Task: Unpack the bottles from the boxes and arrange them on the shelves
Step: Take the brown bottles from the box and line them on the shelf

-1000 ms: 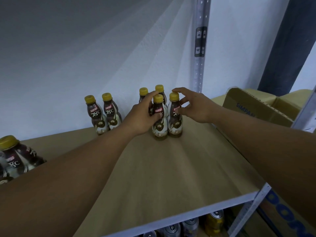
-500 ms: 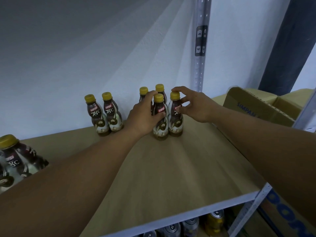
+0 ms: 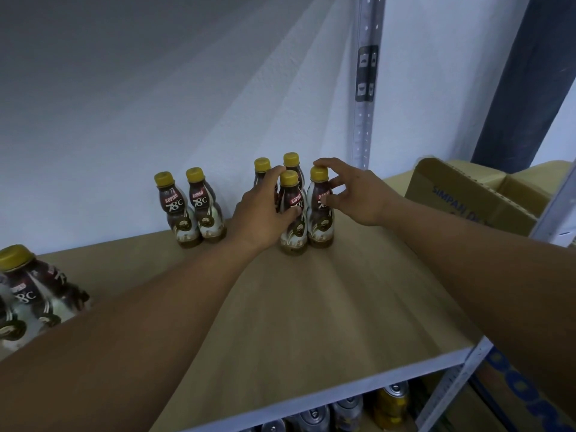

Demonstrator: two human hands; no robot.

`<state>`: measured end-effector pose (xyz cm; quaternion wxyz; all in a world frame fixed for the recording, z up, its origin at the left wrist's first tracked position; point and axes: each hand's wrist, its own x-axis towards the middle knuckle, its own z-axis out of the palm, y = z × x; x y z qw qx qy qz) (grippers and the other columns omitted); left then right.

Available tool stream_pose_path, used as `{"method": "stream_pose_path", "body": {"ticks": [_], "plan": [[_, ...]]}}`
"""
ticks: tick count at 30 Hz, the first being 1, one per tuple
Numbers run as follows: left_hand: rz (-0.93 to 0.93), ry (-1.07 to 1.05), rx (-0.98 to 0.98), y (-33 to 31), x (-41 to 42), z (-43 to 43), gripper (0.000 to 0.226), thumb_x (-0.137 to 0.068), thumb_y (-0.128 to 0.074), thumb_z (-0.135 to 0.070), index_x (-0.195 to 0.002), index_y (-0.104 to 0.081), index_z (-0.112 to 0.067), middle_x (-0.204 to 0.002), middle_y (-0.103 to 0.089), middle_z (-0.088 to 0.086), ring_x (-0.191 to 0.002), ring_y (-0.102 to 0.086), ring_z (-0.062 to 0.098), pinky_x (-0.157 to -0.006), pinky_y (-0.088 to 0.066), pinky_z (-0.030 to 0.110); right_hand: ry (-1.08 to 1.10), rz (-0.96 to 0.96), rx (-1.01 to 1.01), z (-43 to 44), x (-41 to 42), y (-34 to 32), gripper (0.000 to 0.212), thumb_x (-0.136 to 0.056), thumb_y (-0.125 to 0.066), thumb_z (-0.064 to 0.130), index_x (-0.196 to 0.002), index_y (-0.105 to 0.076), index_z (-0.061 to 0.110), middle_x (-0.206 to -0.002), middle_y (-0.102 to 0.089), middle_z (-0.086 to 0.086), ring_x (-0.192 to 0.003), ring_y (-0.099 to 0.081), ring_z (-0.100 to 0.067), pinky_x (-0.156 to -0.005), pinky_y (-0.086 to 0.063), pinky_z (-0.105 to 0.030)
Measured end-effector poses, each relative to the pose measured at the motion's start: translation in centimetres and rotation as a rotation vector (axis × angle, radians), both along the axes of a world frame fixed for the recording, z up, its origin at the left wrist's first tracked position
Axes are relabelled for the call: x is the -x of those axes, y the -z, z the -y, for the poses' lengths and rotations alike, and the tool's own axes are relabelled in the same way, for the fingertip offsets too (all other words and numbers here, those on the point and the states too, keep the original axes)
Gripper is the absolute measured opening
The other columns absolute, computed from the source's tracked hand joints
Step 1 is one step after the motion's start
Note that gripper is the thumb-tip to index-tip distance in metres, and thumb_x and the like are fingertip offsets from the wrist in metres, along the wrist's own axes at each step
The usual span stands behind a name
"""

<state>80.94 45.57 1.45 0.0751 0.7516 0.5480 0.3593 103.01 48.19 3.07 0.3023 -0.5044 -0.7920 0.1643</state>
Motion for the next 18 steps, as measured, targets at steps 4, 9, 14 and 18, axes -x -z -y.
{"method": "stream_pose_path", "body": {"ticks": [4,9,14,18], "plan": [[-0.002,0.0,0.001,0.1,0.0,0.0,0.074,-0.09,-0.074,-0.036,-0.15,-0.03,-0.038,-0.136,-0.061,-0.001,-0.117,-0.062,0.025,-0.091,-0.052,0.041,0.01,-0.001,0.011,0.0,0.1,0.2,0.064,-0.098,-0.064,0.03,-0.149,-0.029,0.048,-0.135,-0.063,-0.003,-0.095,-0.068,-0.017,-0.08,-0.049,-0.025],[0.027,-0.004,0.068,0.1,0.3,0.7,0.092,-0.088,-0.076,-0.038,-0.157,-0.015,-0.036,-0.147,-0.054,0.003,-0.128,-0.057,0.027,-0.101,-0.05,0.047,0.04,-0.011,0.046,1.1,-0.2,0.1,0.079,-0.096,-0.067,0.036,-0.156,-0.017,0.045,-0.144,-0.058,-0.004,-0.095,-0.066,-0.015,-0.088,-0.044,-0.027],[0.105,-0.005,0.153,0.4,1.6,3.8,0.093,-0.088,-0.076,-0.041,-0.158,-0.015,-0.036,-0.129,-0.061,0.004,-0.115,-0.062,0.023,-0.096,-0.052,0.042,0.148,-0.05,0.119,3.9,-0.2,1.7,0.091,-0.094,-0.069,0.042,-0.159,-0.007,0.041,-0.145,-0.054,-0.006,-0.12,-0.06,-0.023,-0.1,-0.043,-0.033],[0.09,-0.018,0.251,2.1,2.9,7.8,0.073,-0.09,-0.073,-0.042,-0.151,-0.037,-0.026,-0.115,-0.055,-0.001,-0.105,-0.057,0.015,-0.088,-0.046,0.027,0.168,-0.089,0.152,8.1,1.3,4.7,0.084,-0.091,-0.072,0.039,-0.158,-0.022,0.03,-0.132,-0.05,0.004,-0.119,-0.058,-0.02,-0.096,-0.05,-0.035]]}}
